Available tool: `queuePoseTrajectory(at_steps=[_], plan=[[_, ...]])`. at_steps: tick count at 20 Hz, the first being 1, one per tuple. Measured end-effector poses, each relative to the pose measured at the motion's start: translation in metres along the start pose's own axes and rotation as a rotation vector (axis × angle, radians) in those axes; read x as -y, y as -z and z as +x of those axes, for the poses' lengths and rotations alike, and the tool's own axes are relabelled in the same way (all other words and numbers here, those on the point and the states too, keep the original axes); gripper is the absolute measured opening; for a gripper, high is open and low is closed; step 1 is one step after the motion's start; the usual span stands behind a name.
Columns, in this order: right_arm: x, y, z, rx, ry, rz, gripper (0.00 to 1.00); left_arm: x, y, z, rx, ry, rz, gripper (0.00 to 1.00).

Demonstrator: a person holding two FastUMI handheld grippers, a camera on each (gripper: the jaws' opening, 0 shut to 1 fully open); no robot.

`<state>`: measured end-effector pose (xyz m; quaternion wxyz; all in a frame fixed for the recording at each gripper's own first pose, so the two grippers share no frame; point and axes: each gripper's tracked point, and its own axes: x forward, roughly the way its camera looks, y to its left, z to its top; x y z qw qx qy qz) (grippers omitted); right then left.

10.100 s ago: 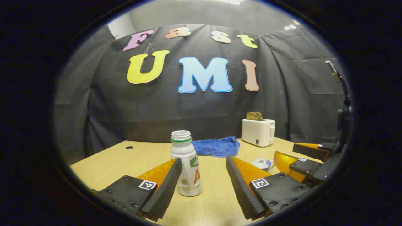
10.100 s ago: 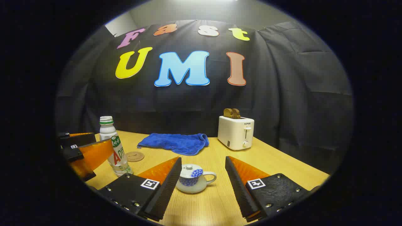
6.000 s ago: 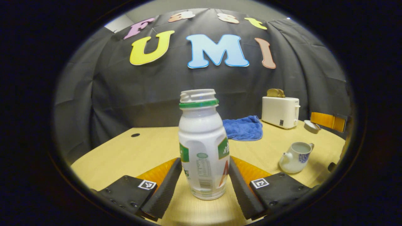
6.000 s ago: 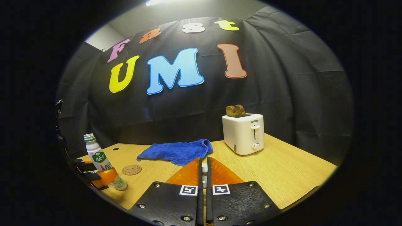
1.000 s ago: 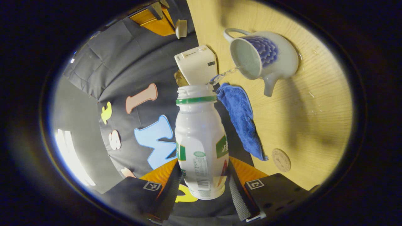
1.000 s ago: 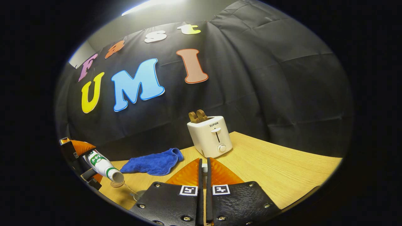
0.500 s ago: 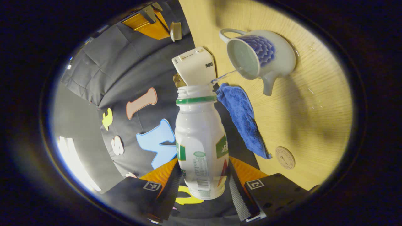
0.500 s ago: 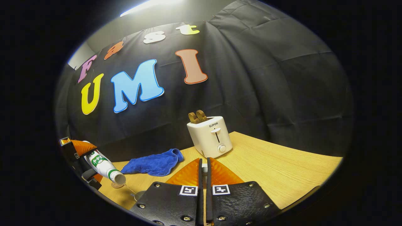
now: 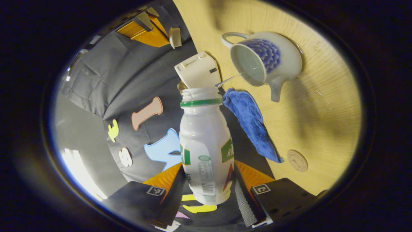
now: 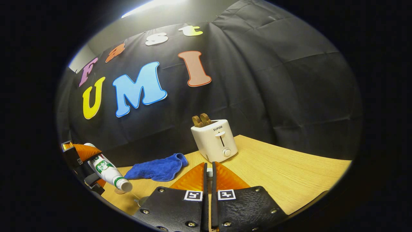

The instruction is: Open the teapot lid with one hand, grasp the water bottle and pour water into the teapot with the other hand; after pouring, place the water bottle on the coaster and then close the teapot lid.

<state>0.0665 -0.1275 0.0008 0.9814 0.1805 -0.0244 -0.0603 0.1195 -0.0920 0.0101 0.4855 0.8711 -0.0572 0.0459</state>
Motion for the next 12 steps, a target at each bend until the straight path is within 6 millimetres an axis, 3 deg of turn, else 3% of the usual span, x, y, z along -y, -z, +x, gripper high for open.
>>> queuePoseTrajectory(at_steps=[3, 4, 8, 9, 12], plan=[[0.0007, 0.0003, 0.0003, 0.000, 0.001, 0.003, 0.03, -0.0007, -0.0020, 0.0023, 0.006, -0.005, 0.018, 0.83], [0.0011, 0.0000, 0.0007, 0.000, 0.001, 0.004, 0.03, -0.0006, -0.0039, 0.0002, 0.008, -0.008, 0.026, 0.88], [0.0012, 0.0001, 0.0004, 0.000, 0.002, 0.004, 0.03, -0.0041, -0.0051, 0.0016, 0.014, -0.017, 0.041, 0.88], [0.0013, 0.0006, 0.0008, 0.000, 0.002, 0.005, 0.03, -0.0040, -0.0058, 0.0014, 0.015, -0.019, 0.044, 0.83], [0.0012, 0.0004, 0.0006, 0.000, 0.003, 0.004, 0.03, -0.0051, -0.0067, 0.0020, 0.020, -0.021, 0.059, 0.87]])
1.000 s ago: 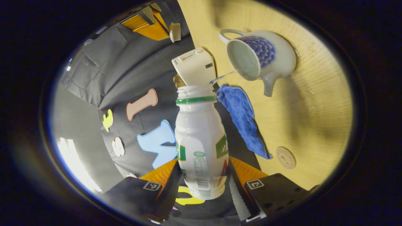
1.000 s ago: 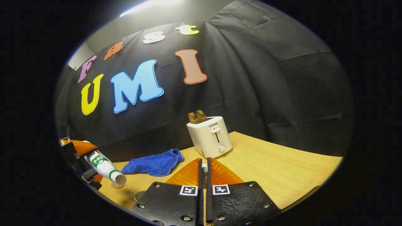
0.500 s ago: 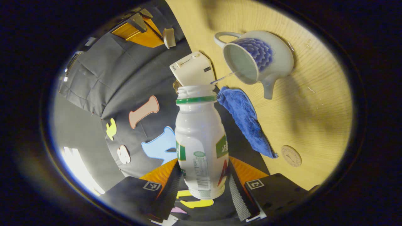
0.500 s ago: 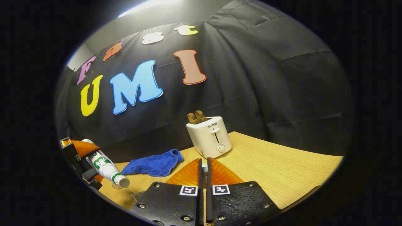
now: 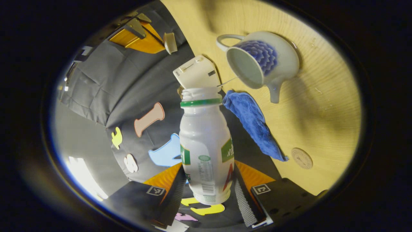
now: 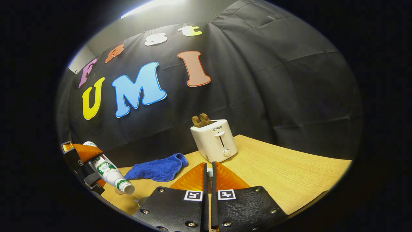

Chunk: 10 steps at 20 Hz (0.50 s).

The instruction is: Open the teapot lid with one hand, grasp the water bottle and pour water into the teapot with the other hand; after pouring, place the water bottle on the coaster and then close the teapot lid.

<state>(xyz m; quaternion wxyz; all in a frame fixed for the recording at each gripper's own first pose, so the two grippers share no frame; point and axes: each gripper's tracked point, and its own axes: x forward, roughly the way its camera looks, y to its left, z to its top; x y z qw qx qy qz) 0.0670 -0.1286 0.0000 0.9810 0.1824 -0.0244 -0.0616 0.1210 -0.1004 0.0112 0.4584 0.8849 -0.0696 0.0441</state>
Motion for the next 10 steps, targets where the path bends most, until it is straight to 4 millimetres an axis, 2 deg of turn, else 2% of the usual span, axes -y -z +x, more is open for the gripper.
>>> queuePoseTrajectory(at_steps=[8, 9, 10], plan=[[-0.0003, -0.0005, -0.0007, 0.002, 0.000, -0.004, 0.03, -0.0027, -0.0031, 0.0006, 0.010, -0.013, 0.025, 0.89], [-0.0004, 0.0003, -0.0001, 0.002, 0.000, -0.003, 0.03, -0.0020, -0.0032, 0.0003, 0.010, -0.012, 0.019, 0.77], [-0.0004, 0.0004, 0.0004, 0.001, -0.001, -0.002, 0.03, -0.0020, -0.0038, 0.0001, 0.010, -0.011, 0.015, 0.83]])
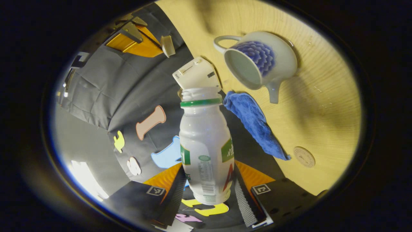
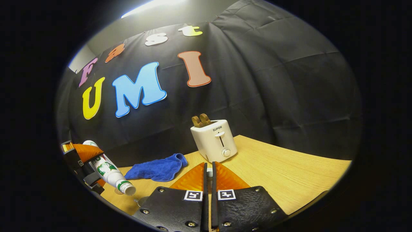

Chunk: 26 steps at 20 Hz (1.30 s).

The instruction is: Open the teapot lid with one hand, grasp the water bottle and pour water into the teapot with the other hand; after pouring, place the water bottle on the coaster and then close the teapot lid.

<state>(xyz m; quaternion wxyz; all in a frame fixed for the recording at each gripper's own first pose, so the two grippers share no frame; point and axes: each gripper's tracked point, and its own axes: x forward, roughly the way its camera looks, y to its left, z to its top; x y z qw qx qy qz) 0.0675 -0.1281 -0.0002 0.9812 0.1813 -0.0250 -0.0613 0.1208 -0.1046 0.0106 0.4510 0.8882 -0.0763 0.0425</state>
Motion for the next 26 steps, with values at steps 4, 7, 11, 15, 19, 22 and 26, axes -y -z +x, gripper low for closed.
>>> queuePoseTrajectory(at_steps=[4, 7, 11, 15, 19, 22, 26], plan=[[-0.005, -0.003, -0.002, 0.006, -0.023, 0.012, 0.03, 0.013, 0.003, -0.002, 0.005, 0.030, -0.125, 0.82], [-0.009, -0.006, -0.003, 0.019, -0.047, 0.025, 0.03, 0.025, 0.008, -0.004, 0.000, 0.054, -0.242, 0.83], [-0.011, -0.006, -0.003, 0.020, -0.062, 0.033, 0.03, 0.054, 0.011, -0.011, -0.004, 0.134, -0.471, 0.83], [-0.021, -0.002, -0.002, 0.011, -0.094, 0.016, 0.03, 0.071, 0.019, -0.010, -0.025, 0.190, -0.664, 0.82], [-0.043, 0.002, -0.006, 0.002, -0.166, -0.013, 0.03, 0.089, 0.034, -0.012, -0.069, 0.220, -0.820, 0.89], [-0.065, 0.008, -0.011, -0.008, -0.240, -0.043, 0.03, 0.102, 0.053, -0.013, -0.114, 0.230, -0.955, 0.89], [-0.095, 0.022, -0.018, -0.044, -0.331, -0.117, 0.03, 0.124, 0.076, -0.016, -0.181, 0.257, -1.177, 0.89]])
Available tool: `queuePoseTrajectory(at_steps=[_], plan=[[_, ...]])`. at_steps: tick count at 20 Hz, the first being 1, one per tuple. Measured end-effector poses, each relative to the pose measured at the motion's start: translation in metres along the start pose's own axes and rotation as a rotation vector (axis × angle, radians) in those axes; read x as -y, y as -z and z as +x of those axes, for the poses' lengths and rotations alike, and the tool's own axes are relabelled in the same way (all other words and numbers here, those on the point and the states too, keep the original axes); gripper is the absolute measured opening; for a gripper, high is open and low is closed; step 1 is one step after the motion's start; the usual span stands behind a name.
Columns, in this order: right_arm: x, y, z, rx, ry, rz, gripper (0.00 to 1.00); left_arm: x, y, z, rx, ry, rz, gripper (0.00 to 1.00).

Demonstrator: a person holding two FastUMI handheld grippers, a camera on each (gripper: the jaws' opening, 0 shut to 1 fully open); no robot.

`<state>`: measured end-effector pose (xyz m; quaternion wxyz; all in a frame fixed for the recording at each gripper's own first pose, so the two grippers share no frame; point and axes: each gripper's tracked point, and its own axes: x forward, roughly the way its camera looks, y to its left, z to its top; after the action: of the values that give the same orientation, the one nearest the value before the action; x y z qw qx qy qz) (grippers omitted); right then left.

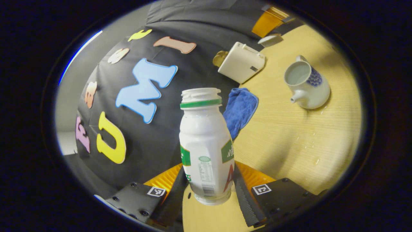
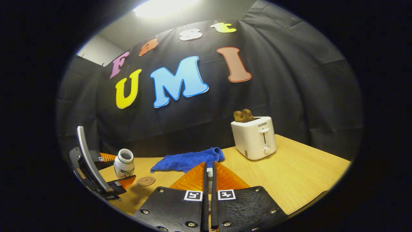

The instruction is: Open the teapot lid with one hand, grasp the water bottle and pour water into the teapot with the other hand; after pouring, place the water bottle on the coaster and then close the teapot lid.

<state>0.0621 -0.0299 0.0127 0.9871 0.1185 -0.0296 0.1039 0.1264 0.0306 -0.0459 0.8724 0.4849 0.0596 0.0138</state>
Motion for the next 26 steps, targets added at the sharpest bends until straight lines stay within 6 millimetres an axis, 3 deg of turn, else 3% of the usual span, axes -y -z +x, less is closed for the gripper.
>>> queuePoseTrajectory(at_steps=[8, 14, 17, 18, 23, 25, 26], plan=[[-0.036, 0.027, 0.001, -0.095, -0.085, -0.084, 0.03, -0.011, 0.030, 0.017, -0.052, 0.050, -0.435, 0.89], [-0.046, 0.044, 0.002, -0.139, -0.096, -0.152, 0.03, -0.002, 0.027, 0.028, -0.025, 0.132, -0.721, 0.89], [-0.048, 0.047, 0.003, -0.145, -0.100, -0.163, 0.03, -0.005, 0.026, 0.033, -0.010, 0.148, -0.773, 0.89], [-0.049, 0.048, 0.003, -0.151, -0.101, -0.162, 0.03, -0.006, 0.026, 0.034, -0.004, 0.152, -0.780, 0.82], [-0.048, 0.055, 0.004, -0.173, -0.091, -0.171, 0.03, -0.005, 0.026, 0.039, 0.018, 0.196, -0.855, 0.89], [-0.048, 0.061, 0.004, -0.196, -0.086, -0.171, 0.03, -0.005, 0.029, 0.043, 0.020, 0.207, -0.904, 0.76], [-0.048, 0.061, 0.004, -0.197, -0.085, -0.173, 0.03, -0.005, 0.030, 0.045, 0.020, 0.208, -0.925, 0.80]])
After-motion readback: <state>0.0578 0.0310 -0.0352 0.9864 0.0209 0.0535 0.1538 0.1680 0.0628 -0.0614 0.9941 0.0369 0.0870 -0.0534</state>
